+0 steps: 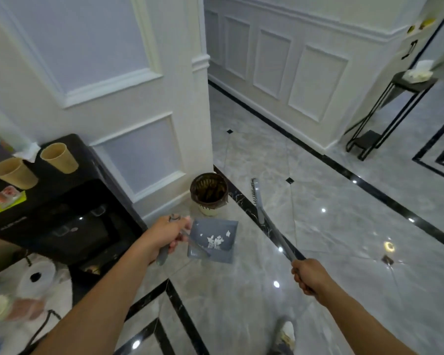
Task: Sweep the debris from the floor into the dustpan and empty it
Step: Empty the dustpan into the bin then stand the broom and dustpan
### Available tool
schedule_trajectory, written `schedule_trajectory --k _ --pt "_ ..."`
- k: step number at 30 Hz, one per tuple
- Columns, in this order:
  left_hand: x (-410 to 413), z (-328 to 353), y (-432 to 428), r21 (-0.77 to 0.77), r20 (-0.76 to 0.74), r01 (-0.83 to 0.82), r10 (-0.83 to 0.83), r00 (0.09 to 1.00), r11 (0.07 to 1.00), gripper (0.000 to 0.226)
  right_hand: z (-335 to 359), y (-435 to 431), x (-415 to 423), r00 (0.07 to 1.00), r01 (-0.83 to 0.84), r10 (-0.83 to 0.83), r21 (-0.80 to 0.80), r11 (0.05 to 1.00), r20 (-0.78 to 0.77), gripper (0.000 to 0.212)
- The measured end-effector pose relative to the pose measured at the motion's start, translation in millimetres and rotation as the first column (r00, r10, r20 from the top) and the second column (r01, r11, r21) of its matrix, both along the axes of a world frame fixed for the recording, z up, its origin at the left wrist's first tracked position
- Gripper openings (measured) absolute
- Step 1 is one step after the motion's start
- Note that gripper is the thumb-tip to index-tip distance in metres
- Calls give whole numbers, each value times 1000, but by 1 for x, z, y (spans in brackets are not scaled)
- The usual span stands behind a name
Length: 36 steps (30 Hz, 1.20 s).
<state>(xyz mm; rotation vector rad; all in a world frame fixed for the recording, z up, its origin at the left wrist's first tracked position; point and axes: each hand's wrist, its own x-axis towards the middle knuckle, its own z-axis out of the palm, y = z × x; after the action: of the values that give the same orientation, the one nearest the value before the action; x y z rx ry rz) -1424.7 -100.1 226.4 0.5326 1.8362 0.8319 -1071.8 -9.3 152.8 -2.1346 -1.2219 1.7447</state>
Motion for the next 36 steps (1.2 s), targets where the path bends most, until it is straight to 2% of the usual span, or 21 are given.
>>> schedule_trajectory --k 4,10,21,27,31,33,36 --pt "34 8 43 1 -49 -138 138 989 990 34 18 71 29 994 -113 113 4 994 -7 24" --pt "61 21 105 20 -123 -241 242 963 970 53 19 173 58 963 -271 271 21 962 19 26" --pt "34 12 206 44 -182 -212 217 959 976 41 -2 301 17 914 -401 403 -32 915 56 29" --pt "6 7 263 103 153 -372 354 923 923 36 -3 360 -2 896 -429 434 -68 901 96 31" --pt "-1 5 283 138 527 -476 342 778 869 32 -8 398 -18 884 -441 450 -90 893 126 30" --pt "4 7 291 144 557 -485 335 760 862 32 -13 412 -26 879 -445 457 -111 889 137 31" --pt "14 6 311 116 377 -479 407 832 870 34 -22 443 -34 854 -487 502 -127 864 138 35"
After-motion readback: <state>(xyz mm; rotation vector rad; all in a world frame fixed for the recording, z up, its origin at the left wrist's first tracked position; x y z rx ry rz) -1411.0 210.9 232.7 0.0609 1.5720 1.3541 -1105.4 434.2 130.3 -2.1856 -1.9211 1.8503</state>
